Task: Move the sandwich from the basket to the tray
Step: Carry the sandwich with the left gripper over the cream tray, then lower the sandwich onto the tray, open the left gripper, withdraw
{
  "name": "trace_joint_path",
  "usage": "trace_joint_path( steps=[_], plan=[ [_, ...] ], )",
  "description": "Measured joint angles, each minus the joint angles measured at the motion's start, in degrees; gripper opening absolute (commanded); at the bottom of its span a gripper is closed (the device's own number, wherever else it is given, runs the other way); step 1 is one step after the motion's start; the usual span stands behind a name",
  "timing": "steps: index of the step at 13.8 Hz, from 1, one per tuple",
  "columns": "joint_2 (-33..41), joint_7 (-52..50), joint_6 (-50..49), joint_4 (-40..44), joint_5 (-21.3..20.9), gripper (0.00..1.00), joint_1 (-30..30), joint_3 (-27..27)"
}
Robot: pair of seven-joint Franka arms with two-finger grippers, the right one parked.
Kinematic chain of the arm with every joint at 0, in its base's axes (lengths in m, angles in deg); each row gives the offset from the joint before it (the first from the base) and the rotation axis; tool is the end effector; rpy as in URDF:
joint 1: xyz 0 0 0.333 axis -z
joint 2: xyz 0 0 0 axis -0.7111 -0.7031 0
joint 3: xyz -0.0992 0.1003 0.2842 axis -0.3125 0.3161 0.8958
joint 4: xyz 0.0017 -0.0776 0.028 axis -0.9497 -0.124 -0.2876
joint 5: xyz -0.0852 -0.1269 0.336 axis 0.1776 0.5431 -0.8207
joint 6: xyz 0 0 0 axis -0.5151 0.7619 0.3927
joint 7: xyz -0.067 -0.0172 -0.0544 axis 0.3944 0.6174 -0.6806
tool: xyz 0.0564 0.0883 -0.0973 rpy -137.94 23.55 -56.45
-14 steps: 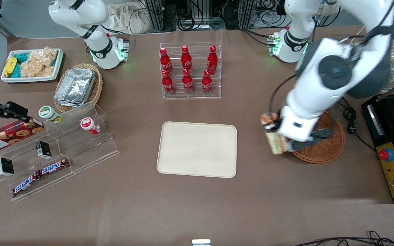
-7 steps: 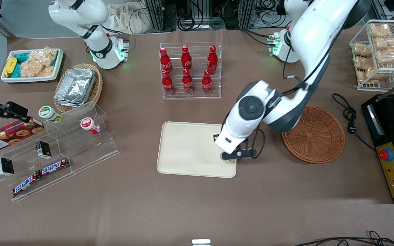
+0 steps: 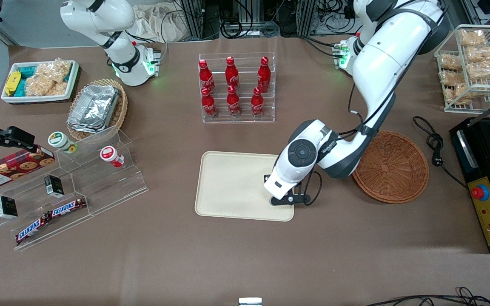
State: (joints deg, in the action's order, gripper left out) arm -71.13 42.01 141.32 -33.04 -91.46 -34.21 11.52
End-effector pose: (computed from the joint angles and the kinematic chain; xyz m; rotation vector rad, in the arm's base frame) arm 0.5833 -0.3883 0.2340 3.0463 0.1242 -0.0518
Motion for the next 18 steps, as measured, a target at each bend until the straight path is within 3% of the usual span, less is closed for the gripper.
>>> trace_joint_path(
  steps=[1,2,10,14,18],
  plan=[
    [-0.2,0.0,0.2,0.0,0.0,0.96,0.0,0.0],
    [-0.2,0.0,0.2,0.0,0.0,1.0,0.0,0.0],
    [4.4,0.1,-1.6,3.1,0.2,1.0,-2.6,-0.2],
    [12.9,-0.2,-9.3,3.6,3.0,1.0,-3.0,-0.2],
    [20.2,2.9,-16.3,3.8,8.5,1.0,-11.1,-0.4]
  ],
)
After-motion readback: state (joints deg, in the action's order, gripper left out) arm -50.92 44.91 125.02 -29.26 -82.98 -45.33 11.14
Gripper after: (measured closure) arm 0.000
